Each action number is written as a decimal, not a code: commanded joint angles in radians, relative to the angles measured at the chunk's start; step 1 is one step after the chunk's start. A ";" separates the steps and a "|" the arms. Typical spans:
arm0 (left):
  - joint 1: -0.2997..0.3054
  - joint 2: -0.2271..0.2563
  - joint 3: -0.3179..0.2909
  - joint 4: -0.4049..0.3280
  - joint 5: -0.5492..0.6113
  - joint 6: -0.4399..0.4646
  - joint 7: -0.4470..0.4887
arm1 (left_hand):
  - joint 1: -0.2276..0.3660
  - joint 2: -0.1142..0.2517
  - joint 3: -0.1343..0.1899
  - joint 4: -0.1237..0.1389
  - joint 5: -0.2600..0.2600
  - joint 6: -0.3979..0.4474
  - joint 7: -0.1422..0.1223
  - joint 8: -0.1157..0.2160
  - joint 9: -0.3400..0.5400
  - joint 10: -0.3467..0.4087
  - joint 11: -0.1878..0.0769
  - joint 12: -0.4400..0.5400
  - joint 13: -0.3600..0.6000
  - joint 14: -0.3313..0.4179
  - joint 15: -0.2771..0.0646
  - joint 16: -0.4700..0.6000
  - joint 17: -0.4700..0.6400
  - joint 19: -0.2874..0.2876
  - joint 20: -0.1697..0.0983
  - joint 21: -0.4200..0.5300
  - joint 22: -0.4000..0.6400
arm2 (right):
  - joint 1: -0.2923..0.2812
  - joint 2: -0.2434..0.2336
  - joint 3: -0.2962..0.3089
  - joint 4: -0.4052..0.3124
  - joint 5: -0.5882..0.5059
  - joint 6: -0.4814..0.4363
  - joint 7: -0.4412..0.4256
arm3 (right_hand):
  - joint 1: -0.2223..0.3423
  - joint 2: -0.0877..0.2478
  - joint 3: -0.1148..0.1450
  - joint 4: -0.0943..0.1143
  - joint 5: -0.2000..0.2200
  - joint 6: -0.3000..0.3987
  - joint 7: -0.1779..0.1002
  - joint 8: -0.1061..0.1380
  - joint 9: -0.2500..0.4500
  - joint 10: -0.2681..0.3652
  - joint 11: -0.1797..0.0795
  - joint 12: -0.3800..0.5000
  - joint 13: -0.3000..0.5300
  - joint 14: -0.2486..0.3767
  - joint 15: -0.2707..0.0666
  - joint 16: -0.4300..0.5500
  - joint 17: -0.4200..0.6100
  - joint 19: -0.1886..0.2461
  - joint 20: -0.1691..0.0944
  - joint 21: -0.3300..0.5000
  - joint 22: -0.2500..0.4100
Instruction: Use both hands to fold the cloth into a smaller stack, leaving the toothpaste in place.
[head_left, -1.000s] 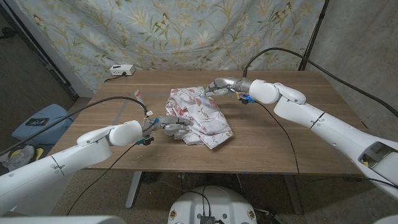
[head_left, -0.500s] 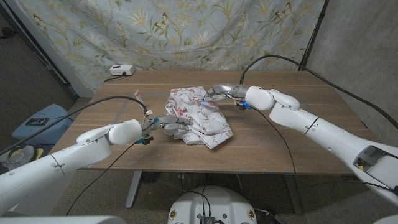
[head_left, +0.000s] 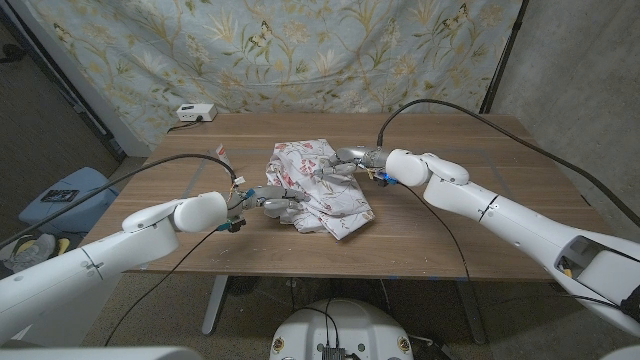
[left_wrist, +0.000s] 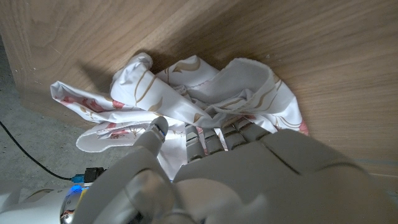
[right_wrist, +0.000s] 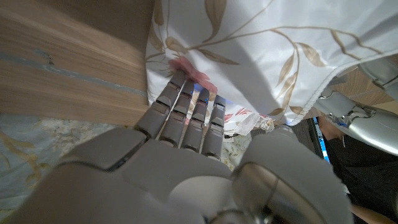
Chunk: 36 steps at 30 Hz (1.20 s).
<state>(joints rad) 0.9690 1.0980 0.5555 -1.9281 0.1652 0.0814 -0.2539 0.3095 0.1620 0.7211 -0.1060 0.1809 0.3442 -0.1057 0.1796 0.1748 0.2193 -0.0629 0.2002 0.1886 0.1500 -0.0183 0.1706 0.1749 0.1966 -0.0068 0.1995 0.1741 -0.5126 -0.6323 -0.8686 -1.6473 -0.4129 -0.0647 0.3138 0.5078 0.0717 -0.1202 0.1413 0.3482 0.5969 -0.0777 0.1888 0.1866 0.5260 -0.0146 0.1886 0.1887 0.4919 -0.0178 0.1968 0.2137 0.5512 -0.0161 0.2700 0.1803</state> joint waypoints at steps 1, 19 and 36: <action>-0.006 -0.002 0.012 0.012 0.003 0.000 -0.019 | 0.006 0.002 0.000 -0.002 -0.001 0.003 0.003 0.002 0.004 0.005 0.005 0.005 0.003 0.004 0.011 0.010 0.002 0.012 0.015 0.005 0.006 | 0.001 0.030 -0.032 0.057 -0.011 0.016 -0.011 | -0.001 0.010 0.000 0.008 0.005 -0.003 0.000 0.001 0.000 -0.002 -0.001 0.001 0.001 0.006 -0.003 0.010 0.003 0.005 -0.004 -0.002 0.000; 0.006 0.009 -0.003 -0.001 0.004 -0.006 0.003 | 0.008 0.003 0.001 -0.003 0.000 0.003 0.002 0.002 0.004 0.005 0.005 0.005 0.003 0.005 0.012 0.011 0.001 0.012 0.016 0.006 0.006 | -0.014 -0.019 0.023 -0.066 0.051 0.003 0.028 | -0.011 0.018 -0.004 0.009 0.006 0.000 -0.001 0.003 -0.001 0.002 0.002 0.003 0.001 0.008 -0.003 0.011 0.001 0.008 -0.005 -0.005 0.000; 0.021 0.009 -0.032 -0.045 0.011 0.021 0.052 | 0.010 0.003 0.002 -0.004 0.000 0.005 0.001 0.003 0.004 0.005 0.005 0.005 0.003 0.006 0.011 0.011 0.001 0.014 0.016 0.007 0.006 | -0.034 -0.076 0.092 -0.141 0.154 -0.024 0.056 | -0.018 0.014 -0.011 0.007 0.007 -0.003 0.007 0.003 -0.001 -0.002 0.012 0.002 0.001 0.004 0.007 0.009 -0.002 0.013 0.013 -0.009 -0.001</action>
<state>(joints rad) 0.9860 1.1062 0.5455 -1.9448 0.1740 0.0931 -0.2354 0.3095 0.1620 0.7211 -0.1060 0.1809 0.3427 -0.1073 0.1777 0.1775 0.2219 -0.0604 0.2015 0.1897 0.1504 -0.0179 0.1784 0.1716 0.1967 -0.0075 0.1974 0.1825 -0.5364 -0.6736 -0.8132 -1.7440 -0.2970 -0.0825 0.3646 0.4948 0.0848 -0.1240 0.1450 0.3481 0.5909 -0.0732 0.1878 0.1859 0.5206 -0.0092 0.1886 0.1884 0.4933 -0.0120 0.2044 0.2090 0.5583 -0.0087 0.2622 0.1766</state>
